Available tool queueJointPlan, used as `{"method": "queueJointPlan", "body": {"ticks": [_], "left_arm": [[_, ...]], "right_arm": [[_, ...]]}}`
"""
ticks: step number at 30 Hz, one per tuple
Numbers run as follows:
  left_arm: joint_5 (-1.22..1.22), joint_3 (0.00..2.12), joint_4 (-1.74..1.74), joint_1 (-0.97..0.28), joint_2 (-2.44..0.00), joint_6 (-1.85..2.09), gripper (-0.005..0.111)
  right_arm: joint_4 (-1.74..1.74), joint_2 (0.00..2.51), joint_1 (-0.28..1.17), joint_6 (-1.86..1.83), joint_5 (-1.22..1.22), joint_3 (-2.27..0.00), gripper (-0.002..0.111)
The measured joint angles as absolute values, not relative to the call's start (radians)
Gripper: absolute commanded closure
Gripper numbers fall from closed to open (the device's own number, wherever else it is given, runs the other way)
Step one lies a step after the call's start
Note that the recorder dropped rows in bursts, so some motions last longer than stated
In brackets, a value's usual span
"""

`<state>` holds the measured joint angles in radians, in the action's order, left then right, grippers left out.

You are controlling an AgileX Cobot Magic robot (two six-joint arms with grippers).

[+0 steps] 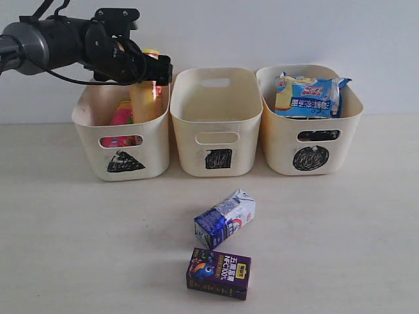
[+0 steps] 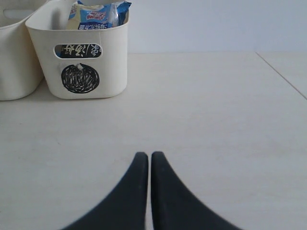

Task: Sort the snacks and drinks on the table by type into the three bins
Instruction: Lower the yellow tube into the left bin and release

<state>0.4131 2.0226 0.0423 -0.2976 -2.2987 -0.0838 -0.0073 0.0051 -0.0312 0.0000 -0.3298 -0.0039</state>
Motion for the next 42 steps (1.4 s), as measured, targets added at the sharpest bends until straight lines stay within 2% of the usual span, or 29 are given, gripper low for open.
{"method": "queueJointPlan", "body": {"ticks": [8, 12, 14, 15, 17, 20, 21, 31, 42], "left_arm": [[0.465, 2.023, 0.044, -0.298, -2.275, -0.082, -0.003], [0.502, 2.023, 0.075, -0.298, -2.239, -0.078, 0.006], [0.533, 2.023, 0.099, -0.298, -2.212, -0.076, 0.019], [0.546, 2.023, 0.109, -0.298, -2.199, -0.070, 0.029], [0.586, 2.023, 0.136, -0.298, -2.177, -0.049, 0.051], [0.644, 2.023, 0.151, -0.298, -2.153, 0.000, 0.097], [0.662, 2.023, 0.152, -0.298, -2.150, 0.015, 0.101], [0.804, 2.023, 0.148, -0.298, -2.094, 0.114, 0.102], [1.055, 2.021, -0.113, -0.298, -2.029, 0.427, 0.102]], "right_arm": [[-0.007, 0.005, -0.031, 0.000, -0.330, -0.004, 0.108], [-0.007, 0.005, -0.031, 0.000, -0.330, -0.004, 0.108], [-0.007, 0.005, -0.031, 0.000, -0.330, -0.004, 0.108], [-0.007, 0.005, -0.031, 0.000, -0.330, -0.004, 0.108], [-0.007, 0.005, -0.031, 0.000, -0.330, -0.004, 0.108], [-0.007, 0.005, -0.031, 0.000, -0.330, -0.004, 0.108], [-0.007, 0.005, -0.031, 0.000, -0.330, -0.004, 0.108], [-0.007, 0.005, -0.031, 0.000, -0.330, -0.004, 0.108], [-0.007, 0.005, -0.031, 0.000, -0.330, -0.004, 0.108]]}}
